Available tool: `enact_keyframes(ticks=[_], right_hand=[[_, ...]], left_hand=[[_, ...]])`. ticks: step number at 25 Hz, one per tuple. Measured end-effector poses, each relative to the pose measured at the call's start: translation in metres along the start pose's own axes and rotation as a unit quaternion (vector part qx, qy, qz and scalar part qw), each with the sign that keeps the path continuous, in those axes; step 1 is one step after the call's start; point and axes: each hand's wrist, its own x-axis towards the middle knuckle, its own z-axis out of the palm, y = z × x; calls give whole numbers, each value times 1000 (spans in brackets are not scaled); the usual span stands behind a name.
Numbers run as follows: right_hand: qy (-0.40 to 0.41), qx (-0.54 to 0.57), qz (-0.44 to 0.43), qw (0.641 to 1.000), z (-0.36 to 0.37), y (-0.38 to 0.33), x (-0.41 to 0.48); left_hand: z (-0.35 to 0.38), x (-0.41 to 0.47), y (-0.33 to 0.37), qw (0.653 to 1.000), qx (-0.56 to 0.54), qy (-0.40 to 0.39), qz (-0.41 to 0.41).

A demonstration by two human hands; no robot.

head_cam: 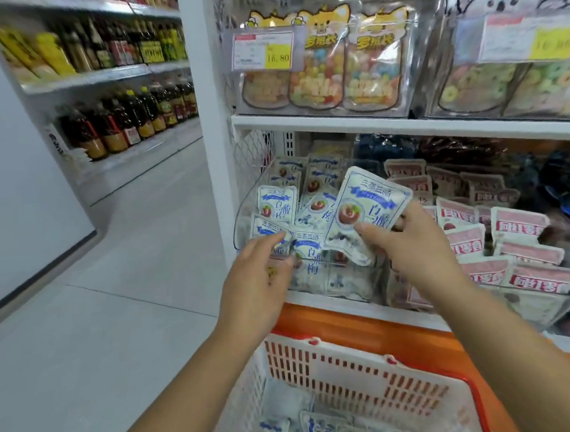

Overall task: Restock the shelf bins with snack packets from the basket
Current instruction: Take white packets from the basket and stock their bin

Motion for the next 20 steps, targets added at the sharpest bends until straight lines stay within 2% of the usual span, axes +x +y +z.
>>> enact_keyframes(ticks=[3,6,10,12,14,16,17,20], right_hand=[[-8,-38,12,999,18,-15,54],[-73,-58,69,993,35,-13,84],[-153,-132,118,972,56,19,84],[-126,-64,116,983,53,18,84],[-42,9,97,994,40,4,101],[26,-52,88,994,28,-13,123],[28,-95,97,990,26,-19,131],[-73,-234,121,962,49,-20,124]], left_hand=[[-2,34,-20,969,200,-49,132],[1,55,-37,941,294,-75,152],[3,67,-46,938,317,-67,124],[3,67,-44,944,300,-74,117],[-2,70,-38,955,265,-66,116],[-2,80,-32,962,234,-58,125],[0,88,-28,965,220,-65,126],[13,112,-20,969,197,-98,112]])
